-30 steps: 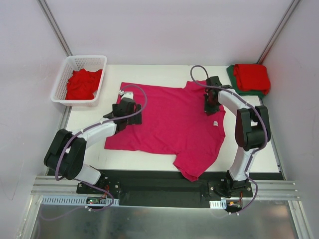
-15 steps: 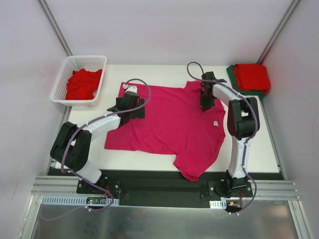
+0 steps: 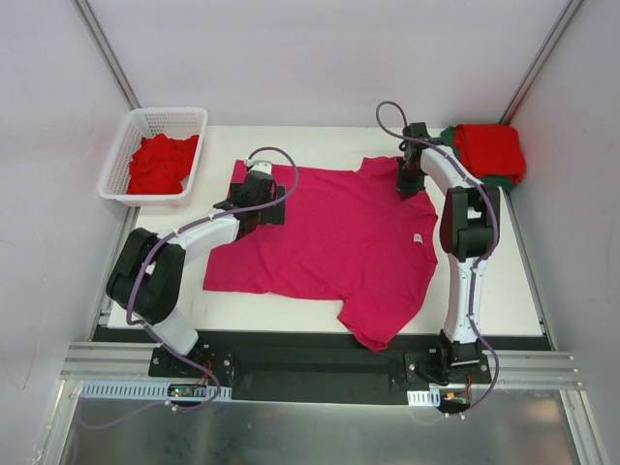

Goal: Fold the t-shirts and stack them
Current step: Flatten out the tshirt

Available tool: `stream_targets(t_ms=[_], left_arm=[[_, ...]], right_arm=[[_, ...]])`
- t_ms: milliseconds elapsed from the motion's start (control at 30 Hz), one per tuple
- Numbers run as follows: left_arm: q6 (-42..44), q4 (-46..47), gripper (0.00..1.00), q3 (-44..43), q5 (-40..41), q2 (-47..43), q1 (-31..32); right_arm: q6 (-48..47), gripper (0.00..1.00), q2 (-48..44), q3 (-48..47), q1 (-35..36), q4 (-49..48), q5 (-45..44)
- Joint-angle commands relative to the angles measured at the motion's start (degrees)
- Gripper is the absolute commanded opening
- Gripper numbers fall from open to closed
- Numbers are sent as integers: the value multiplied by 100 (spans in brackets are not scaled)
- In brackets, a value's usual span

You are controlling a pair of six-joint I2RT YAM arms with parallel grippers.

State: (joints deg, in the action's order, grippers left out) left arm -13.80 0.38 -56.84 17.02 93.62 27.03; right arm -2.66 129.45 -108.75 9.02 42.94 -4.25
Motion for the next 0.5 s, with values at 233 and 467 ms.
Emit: stream_targets(t_ms=[233,467], left_arm=[[44,14,81,-161,-313,-520,-4],[97,85,82,-99,-357,-662,-4]], right_arm=[[-60,2,-1630,1249,12,-567,56],[-60,1,-2108,1795,188,-576,319]])
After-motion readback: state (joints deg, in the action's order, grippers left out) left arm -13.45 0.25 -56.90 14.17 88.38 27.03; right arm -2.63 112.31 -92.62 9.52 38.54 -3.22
